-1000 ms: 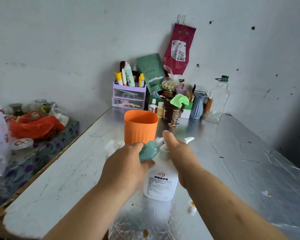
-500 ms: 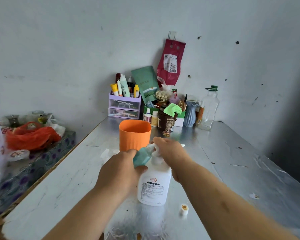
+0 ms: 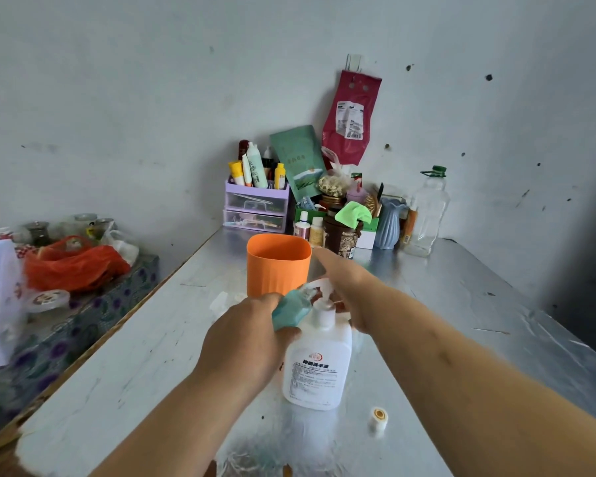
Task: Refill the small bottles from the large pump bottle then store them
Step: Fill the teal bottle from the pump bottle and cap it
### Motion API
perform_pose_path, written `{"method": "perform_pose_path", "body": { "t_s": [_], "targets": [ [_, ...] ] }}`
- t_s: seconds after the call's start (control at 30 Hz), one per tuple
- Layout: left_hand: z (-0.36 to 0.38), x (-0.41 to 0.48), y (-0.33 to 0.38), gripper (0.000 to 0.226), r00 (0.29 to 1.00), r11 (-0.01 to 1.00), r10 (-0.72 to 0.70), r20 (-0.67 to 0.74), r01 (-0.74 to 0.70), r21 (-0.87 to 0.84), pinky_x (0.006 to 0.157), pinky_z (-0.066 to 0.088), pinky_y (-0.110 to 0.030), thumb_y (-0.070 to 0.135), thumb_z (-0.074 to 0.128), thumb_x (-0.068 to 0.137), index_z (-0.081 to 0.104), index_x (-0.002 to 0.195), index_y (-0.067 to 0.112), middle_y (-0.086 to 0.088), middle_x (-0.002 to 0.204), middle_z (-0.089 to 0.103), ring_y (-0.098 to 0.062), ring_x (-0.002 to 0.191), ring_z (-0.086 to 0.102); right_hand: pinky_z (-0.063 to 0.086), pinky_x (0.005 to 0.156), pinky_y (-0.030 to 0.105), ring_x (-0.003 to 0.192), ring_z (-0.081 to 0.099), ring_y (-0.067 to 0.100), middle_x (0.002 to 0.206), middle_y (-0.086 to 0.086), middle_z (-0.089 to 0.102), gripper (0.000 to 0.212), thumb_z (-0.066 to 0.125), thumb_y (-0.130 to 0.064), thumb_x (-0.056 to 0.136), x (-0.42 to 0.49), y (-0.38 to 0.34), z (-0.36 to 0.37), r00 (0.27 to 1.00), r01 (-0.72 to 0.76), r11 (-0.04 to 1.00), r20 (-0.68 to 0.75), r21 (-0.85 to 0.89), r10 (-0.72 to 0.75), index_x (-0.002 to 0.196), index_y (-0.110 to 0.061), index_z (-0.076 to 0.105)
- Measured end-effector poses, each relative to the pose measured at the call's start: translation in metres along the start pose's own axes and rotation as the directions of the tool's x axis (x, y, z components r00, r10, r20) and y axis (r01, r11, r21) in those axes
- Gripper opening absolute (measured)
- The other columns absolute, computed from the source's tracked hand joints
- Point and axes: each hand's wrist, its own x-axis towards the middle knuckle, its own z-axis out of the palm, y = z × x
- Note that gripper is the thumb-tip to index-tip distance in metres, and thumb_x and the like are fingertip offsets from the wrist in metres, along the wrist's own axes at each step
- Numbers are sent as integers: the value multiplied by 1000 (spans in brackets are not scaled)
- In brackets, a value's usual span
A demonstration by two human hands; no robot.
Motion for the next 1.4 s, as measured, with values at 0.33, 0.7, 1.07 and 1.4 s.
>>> {"method": "perform_pose_path", "body": {
  "t_s": [0.33, 0.7, 1.07, 1.4],
  "targets": [
    [5, 1, -4, 34, 1000, 997, 8, -12, -9, -81, 78, 53, -33, 46, 66, 86, 58, 118, 36, 11, 107, 68, -12, 91, 64, 33, 34, 12, 54, 39, 7, 134, 21, 54, 36, 37, -9, 100, 7, -13, 1, 983, 183, 926, 66, -330, -170, 130, 3, 52],
    [15, 0, -11, 35, 1000, 990, -17, 5, 17, -137, 79, 54, -35, 45, 66, 87, 59, 120, 35, 11, 106, 68, -12, 90, 64, 33, 48, 15, 59, 41, 13, 129, 24, 56, 36, 38, -7, 97, 20, 5, 11, 972, 231, 888, 51, -397, -230, 124, 6, 57],
    [10, -5, -4, 25, 1000, 981, -11, -5, 10, -194, 79, 55, -33, 42, 65, 89, 61, 112, 32, 12, 107, 68, -11, 89, 64, 36, 47, 20, 60, 45, 13, 133, 20, 55, 36, 43, -12, 97, 12, -9, 6, 985, 172, 909, 77, -380, -154, 129, 2, 53],
    [16, -1, -3, 27, 999, 966, -30, -24, 23, -259, 77, 50, -26, 37, 66, 89, 62, 115, 32, 12, 109, 68, -11, 91, 64, 34, 49, 20, 88, 44, 22, 134, 23, 53, 37, 37, -7, 97, 19, -3, 7, 982, 185, 901, 56, -393, -178, 129, 5, 52]
  ]
}}
